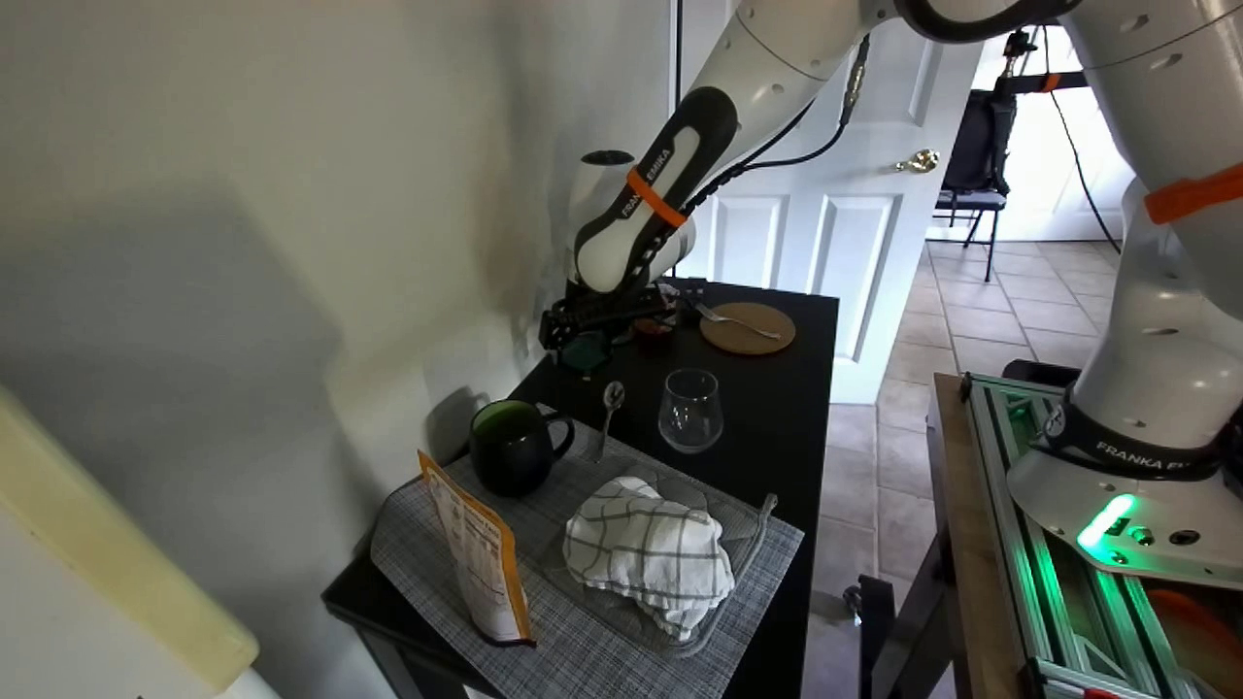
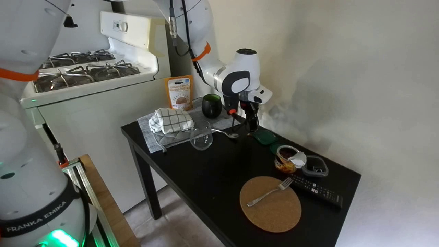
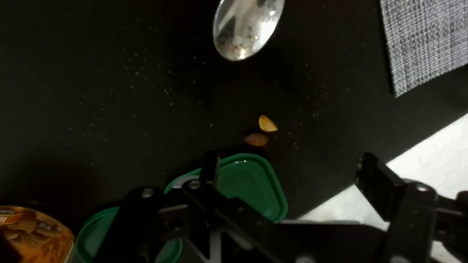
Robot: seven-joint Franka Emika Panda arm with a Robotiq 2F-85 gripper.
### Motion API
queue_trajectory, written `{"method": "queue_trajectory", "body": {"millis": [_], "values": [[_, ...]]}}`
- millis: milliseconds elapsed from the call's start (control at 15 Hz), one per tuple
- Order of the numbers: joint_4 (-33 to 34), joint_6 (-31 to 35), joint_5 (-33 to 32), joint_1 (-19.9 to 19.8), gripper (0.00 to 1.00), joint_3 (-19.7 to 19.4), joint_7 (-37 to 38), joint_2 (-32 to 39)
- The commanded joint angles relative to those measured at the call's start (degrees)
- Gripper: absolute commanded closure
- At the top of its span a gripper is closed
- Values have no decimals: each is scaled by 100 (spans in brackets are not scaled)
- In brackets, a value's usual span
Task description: Put the brown object in the can
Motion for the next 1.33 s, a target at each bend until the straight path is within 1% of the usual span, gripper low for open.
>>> {"method": "queue_trajectory", "body": {"millis": [0,67,133,200,400,533,600,733,800,1000,1133,1267], "values": [[289,38,-23,338,5,-350,702,364],[342,1,-55,413,8,-424,847,442],[386,-40,-79,455,7,-466,947,490],[436,-20,-90,496,9,-501,1040,562],[598,-17,-92,559,10,-553,1179,742],[697,-50,-95,579,15,-575,1237,836],[748,-66,-96,584,18,-585,1264,882],[822,-97,-98,586,30,-600,1315,946],[843,-115,-105,592,49,-609,1340,958],[865,-204,-123,571,73,-605,1362,950],[843,-224,-126,571,85,-572,1327,914],[836,-244,-130,564,80,-539,1285,891]]}}
